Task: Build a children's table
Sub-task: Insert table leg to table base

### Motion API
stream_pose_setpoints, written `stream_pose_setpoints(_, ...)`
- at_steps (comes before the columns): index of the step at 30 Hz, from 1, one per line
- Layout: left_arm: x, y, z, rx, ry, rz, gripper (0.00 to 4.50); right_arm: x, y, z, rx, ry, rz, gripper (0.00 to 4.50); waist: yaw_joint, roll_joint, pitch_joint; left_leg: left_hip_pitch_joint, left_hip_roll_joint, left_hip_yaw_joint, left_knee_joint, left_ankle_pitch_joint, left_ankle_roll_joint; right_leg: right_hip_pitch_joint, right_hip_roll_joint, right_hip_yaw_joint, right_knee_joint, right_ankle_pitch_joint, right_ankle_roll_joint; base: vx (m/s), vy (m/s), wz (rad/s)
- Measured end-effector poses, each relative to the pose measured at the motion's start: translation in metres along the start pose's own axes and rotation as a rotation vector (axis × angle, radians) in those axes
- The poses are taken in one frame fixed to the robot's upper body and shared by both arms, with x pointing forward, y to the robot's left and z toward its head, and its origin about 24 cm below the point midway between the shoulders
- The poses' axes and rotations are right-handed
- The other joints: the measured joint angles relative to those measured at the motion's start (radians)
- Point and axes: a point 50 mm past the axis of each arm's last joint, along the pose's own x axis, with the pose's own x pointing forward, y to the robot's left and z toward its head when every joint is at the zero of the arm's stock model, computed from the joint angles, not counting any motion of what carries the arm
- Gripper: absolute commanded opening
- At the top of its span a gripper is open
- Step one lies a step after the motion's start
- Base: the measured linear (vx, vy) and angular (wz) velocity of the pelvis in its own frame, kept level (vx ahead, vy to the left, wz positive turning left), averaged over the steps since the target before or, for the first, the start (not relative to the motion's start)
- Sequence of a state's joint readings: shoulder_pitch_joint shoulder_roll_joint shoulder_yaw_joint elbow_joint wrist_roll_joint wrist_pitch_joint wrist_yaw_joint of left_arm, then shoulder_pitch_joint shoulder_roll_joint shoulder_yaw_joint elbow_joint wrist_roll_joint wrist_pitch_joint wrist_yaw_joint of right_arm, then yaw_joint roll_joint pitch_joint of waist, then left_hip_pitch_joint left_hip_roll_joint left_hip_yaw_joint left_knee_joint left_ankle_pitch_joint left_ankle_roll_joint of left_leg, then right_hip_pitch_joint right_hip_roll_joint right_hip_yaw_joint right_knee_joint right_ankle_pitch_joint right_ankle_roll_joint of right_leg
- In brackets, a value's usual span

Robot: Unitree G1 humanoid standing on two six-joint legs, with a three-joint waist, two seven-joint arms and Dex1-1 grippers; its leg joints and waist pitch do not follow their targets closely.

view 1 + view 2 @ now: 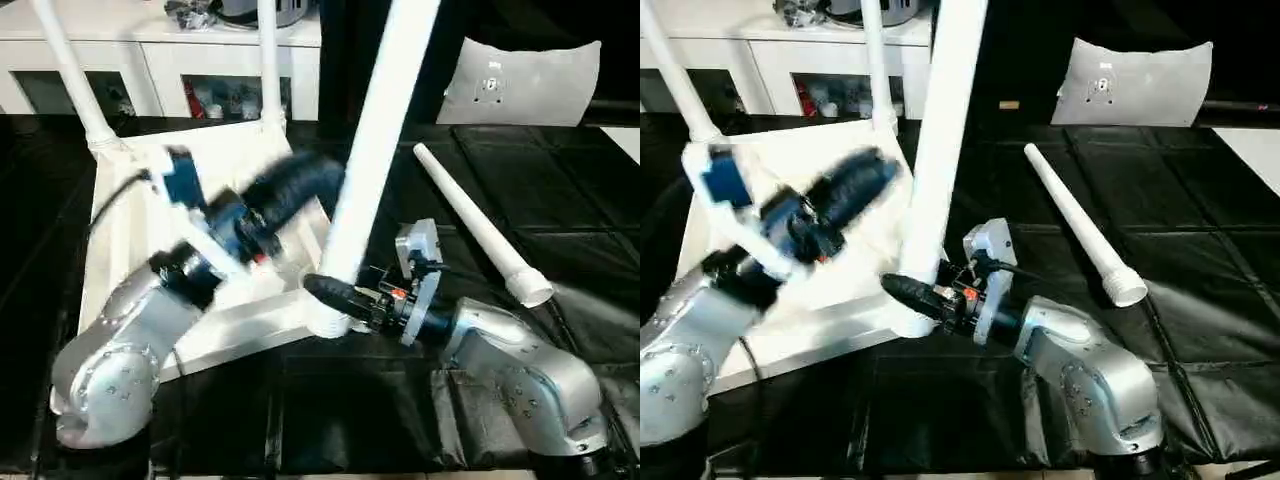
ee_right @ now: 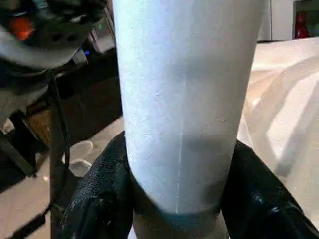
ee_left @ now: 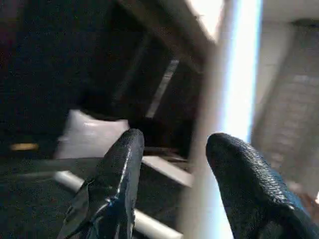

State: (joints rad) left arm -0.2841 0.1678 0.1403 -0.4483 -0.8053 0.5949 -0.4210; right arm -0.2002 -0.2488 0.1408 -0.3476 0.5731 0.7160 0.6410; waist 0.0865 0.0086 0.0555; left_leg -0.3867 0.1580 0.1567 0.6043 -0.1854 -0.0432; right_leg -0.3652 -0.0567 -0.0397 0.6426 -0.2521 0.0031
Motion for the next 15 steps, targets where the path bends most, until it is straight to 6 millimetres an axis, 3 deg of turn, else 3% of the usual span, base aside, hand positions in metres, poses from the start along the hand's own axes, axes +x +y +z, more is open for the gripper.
stream_pose_setpoints(5, 0.005, 0.015, -0.008, 0.174, 0.194, 0.111, 2.52, -0.001, -0.004, 0.007, -0.071, 0.033, -0.02, 1.91, 0.0, 0.0, 0.0, 0.0, 0.0, 0.0, 0.0, 0.001, 0.0, 0.0, 0.0, 0.0, 0.0, 0.001, 0.001, 0.0, 0.0, 0.0)
stream_pose_setpoints(9, 0.016, -0.002, -0.025, 0.214, 0.314, 0.017, 2.52, 0.002, -0.006, 0.004, -0.102, 0.066, -0.034, 1.91, 0.002, -0.001, 0.0, -0.001, 0.0, 0.0, 0.0, 0.001, 0.0, 0.0, 0.0, 0.0, -0.002, 0.001, 0.001, 0.0, 0.0, 0.0)
stream_pose_setpoints(15, 0.02, -0.017, -0.025, 0.276, 0.338, -0.071, 2.52, 0.002, -0.011, 0.0, -0.127, 0.08, -0.078, 1.9, -0.003, 0.0, 0.0, 0.0, 0.0, 0.0, -0.001, 0.001, 0.0, -0.001, 0.0, 0.0, 0.0, 0.001, 0.001, 0.0, 0.0, 0.0)
